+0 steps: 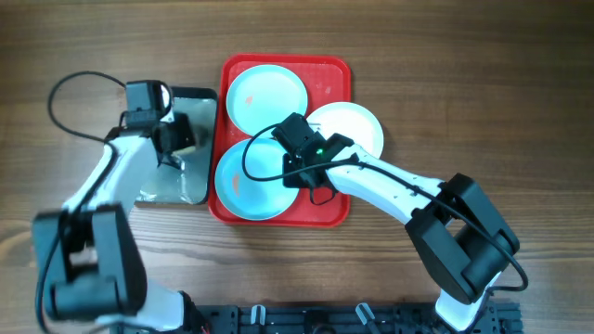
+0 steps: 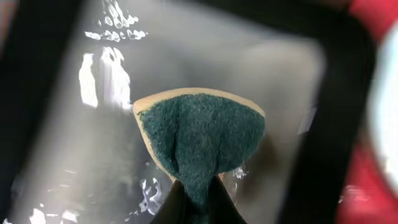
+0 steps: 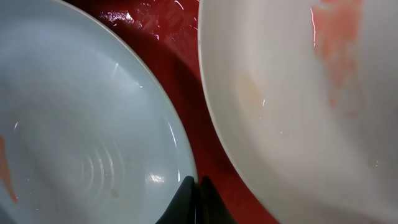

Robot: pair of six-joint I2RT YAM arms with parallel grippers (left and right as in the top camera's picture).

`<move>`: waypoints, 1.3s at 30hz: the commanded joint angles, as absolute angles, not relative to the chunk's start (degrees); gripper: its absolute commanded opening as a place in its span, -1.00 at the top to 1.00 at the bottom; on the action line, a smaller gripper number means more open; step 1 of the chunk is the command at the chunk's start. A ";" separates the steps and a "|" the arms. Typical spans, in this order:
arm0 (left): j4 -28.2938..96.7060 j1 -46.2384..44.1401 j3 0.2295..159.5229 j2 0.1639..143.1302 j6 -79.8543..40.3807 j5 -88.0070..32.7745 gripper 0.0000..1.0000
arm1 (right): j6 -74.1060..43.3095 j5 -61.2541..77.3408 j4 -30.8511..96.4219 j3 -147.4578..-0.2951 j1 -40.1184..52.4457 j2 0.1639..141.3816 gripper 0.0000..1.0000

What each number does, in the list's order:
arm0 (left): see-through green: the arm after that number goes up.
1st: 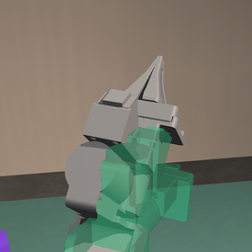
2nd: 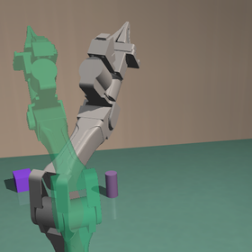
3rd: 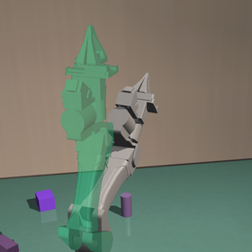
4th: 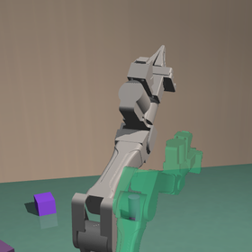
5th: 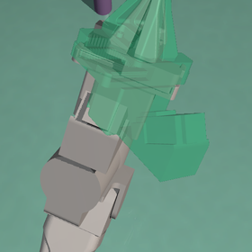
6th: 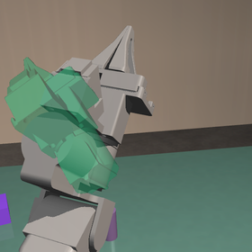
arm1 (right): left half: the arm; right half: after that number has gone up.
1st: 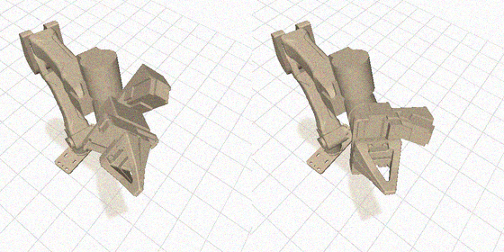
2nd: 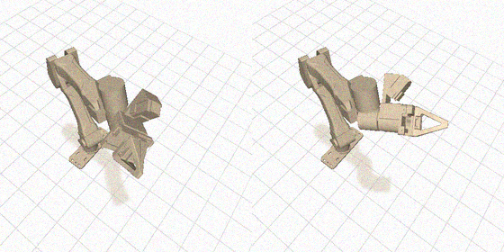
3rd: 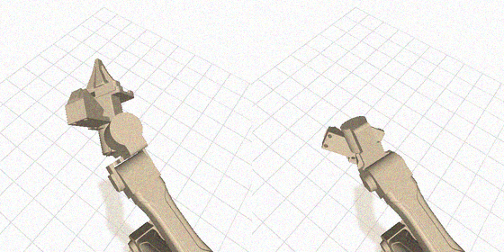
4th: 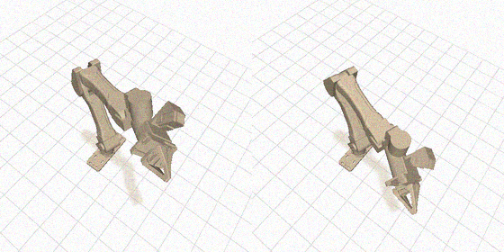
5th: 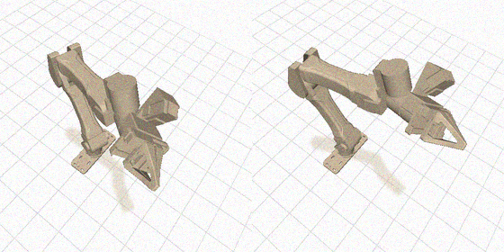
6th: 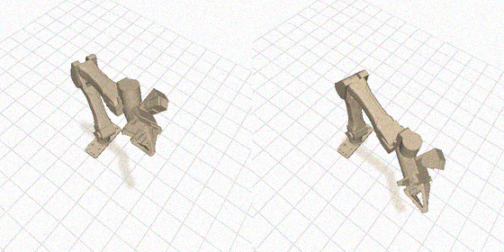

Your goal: Clean dirty plates on tray and stack at the side

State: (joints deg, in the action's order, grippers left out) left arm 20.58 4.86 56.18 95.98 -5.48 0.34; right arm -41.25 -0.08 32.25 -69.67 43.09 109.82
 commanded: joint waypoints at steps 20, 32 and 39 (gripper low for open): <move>27.31 4.67 56.25 76.51 -6.42 0.73 0.92 | -40.53 -1.30 32.01 -70.02 43.07 107.90 0.91; 28.86 4.67 56.25 76.62 -6.39 0.73 0.92 | -40.47 -1.28 32.23 -70.00 43.07 107.90 0.91; 29.87 4.67 56.25 76.79 -6.17 0.97 0.92 | -40.64 -1.28 32.18 -70.00 43.07 107.90 0.91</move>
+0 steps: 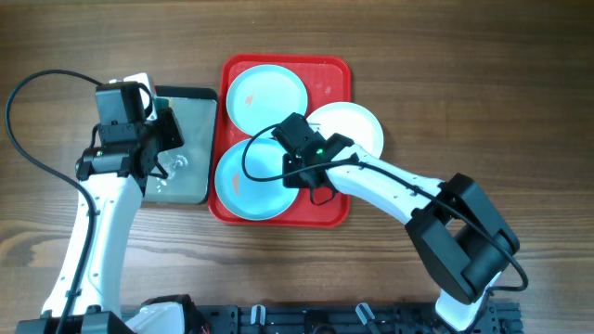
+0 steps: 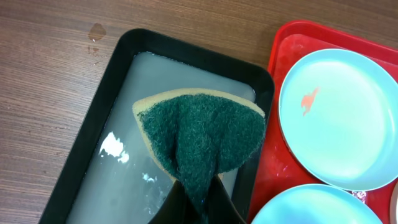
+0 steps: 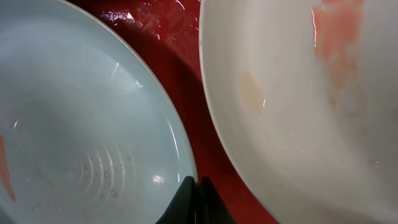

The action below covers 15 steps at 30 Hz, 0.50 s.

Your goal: Clean dirty plates on tray and stack at the side

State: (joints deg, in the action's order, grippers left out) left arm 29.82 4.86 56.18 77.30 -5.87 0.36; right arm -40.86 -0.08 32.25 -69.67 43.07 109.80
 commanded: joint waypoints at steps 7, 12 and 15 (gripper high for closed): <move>30.94 4.54 56.25 76.97 -5.10 1.91 0.92 | -40.64 -1.28 32.18 -70.00 43.07 107.90 0.91; 30.11 4.43 56.25 78.30 -1.96 2.26 0.92 | -40.64 -1.30 31.90 -70.00 43.07 107.90 0.91; 31.09 4.10 56.25 78.39 1.58 -2.04 0.92 | -40.62 -1.28 31.83 -70.00 43.07 107.90 0.91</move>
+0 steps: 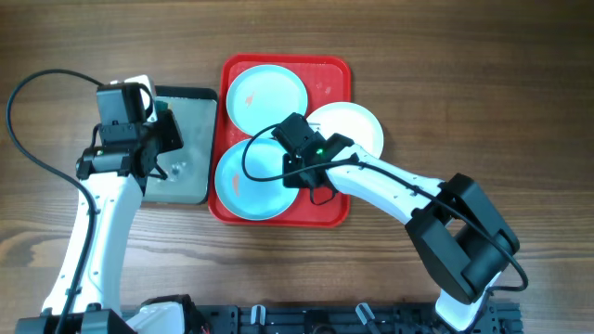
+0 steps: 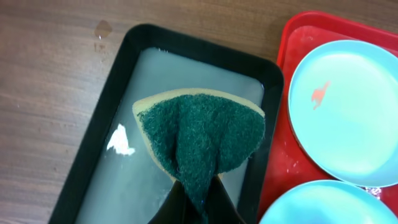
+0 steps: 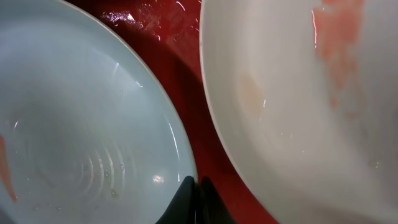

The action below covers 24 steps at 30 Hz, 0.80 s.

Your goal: Clean dirty plates on tray and stack at the side

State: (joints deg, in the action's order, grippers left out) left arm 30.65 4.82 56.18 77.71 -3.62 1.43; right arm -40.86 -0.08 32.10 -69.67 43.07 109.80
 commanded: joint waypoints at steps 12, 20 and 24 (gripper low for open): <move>31.20 3.09 56.25 78.83 4.12 -3.99 0.92 | -40.56 -1.26 31.97 -70.00 43.07 107.90 0.91; 33.58 3.09 56.25 78.83 4.08 -4.03 0.92 | -40.47 -1.34 31.35 -70.00 43.07 107.90 0.84; 34.37 3.09 56.25 78.83 4.08 -4.03 0.92 | -40.42 -1.93 29.78 -70.00 43.05 107.90 0.70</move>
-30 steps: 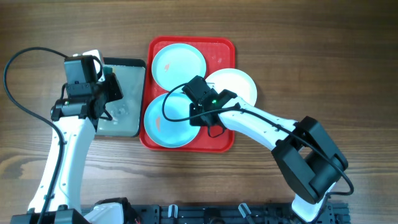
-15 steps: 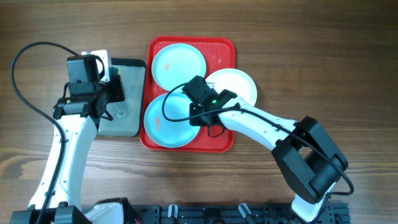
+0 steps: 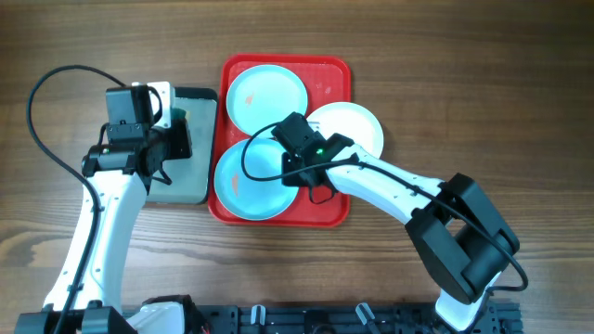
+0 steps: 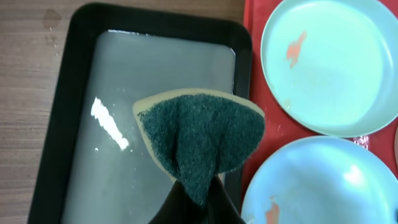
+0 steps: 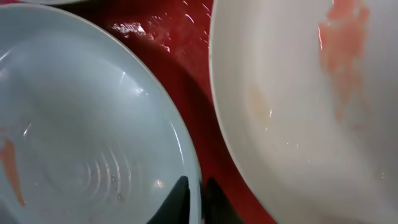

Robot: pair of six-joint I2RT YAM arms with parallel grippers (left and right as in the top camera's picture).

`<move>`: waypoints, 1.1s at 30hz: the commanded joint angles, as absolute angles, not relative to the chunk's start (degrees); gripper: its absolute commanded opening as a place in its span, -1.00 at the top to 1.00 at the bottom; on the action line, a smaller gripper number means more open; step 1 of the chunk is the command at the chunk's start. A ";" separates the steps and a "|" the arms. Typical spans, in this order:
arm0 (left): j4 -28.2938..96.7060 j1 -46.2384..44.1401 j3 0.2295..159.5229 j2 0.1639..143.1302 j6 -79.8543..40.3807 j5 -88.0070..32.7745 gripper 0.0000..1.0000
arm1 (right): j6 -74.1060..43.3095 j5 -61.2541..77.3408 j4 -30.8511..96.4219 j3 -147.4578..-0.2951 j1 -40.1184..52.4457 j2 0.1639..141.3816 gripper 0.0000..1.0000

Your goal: Clean dirty plates on tray and stack at the side

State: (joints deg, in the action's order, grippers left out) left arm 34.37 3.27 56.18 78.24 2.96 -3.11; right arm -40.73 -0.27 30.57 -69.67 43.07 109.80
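Observation:
A red tray [image 3: 329, 79] holds two light blue plates and a white plate [image 3: 353, 128], all smeared with red. My left gripper [image 4: 198, 200] is shut on a green sponge [image 4: 202, 130], held over the right edge of a black water basin [image 4: 46, 118], beside the upper blue plate [image 4: 323, 68] and the lower blue plate [image 4: 311, 186]. My right gripper [image 5: 198, 196] sits low on the lower blue plate [image 5: 81, 124], its fingers slightly parted on either side of the rim. The white plate [image 5: 298, 112] lies just to its right.
The black basin [image 3: 195, 102] stands against the tray's left side on the wooden table [image 3: 483, 74]. The white plate overhangs the tray's right edge. Cables loop off both arms.
My left gripper has moved right with the sponge, from over the basin's middle to its edge by the tray. My right gripper's fingers have parted a little around the plate's rim.
The sponge was first down in the basin's water, held in my left gripper. Then it hung well above the basin, and now it is by the tray. My right gripper stayed at the lower blue plate's rim, shut until its fingers parted now.

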 commanded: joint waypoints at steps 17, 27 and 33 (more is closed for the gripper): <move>34.37 3.09 56.25 78.83 2.52 -4.08 0.92 | -40.45 -3.03 26.28 -70.00 43.05 109.75 0.91; 34.35 3.09 56.25 78.83 2.52 -4.56 0.92 | -40.49 -3.01 26.83 -70.00 43.07 110.89 0.73; 34.37 3.09 56.25 78.87 2.55 -5.85 0.92 | -40.49 -2.98 25.63 -70.00 43.07 112.01 0.77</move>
State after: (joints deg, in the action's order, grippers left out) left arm 34.57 3.27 56.18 78.43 2.72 -4.29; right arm -40.64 -2.44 26.24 -69.67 43.05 110.02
